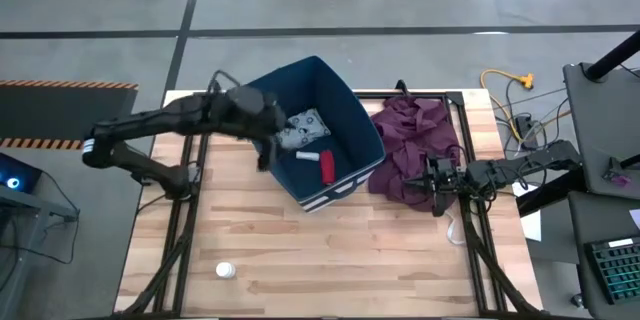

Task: Pick & place medical supplies in basket/bin
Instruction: Put the white bottle into the laundry bin

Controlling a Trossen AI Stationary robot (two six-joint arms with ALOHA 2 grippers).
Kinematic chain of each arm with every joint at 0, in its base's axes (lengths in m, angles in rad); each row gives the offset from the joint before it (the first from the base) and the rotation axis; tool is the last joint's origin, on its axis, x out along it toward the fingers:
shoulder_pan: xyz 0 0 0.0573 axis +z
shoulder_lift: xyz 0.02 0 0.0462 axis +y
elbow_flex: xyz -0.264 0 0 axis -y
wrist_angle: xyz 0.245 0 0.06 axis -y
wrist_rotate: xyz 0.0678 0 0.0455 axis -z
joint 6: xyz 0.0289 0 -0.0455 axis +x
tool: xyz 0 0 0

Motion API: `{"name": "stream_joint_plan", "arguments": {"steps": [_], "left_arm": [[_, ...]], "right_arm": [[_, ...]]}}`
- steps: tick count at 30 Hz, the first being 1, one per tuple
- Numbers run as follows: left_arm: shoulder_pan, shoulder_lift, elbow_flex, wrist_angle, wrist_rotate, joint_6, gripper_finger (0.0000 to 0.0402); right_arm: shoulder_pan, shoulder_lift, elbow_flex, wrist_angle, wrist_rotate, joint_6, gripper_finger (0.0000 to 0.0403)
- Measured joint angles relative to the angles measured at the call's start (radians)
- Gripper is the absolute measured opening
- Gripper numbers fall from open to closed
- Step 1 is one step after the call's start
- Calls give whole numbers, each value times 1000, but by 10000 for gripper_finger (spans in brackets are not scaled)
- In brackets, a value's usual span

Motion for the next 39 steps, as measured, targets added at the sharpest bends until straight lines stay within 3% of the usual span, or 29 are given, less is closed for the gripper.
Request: {"name": "stream_joint_plan", "arguments": {"steps": [6,14,22,28,39], "left_arm": [[-242,-43,-1,-142,-148,-222,271],[-454,7,-2,-243,-170,-524,271],[-610,118,-2,-451,-71,-714,271],[-708,225,-2,-459,26,-761,271],[-849,365,-3,-460,46,-929,271]], "right_arm": [[0,6,0,0,-2,-72,8],[0,27,0,-1,-7,-78,8],[0,80,0,-1,-10,-78,8],[0,128,0,-1,-10,-78,8],[0,209,0,-1,-10,-78,8]]}}
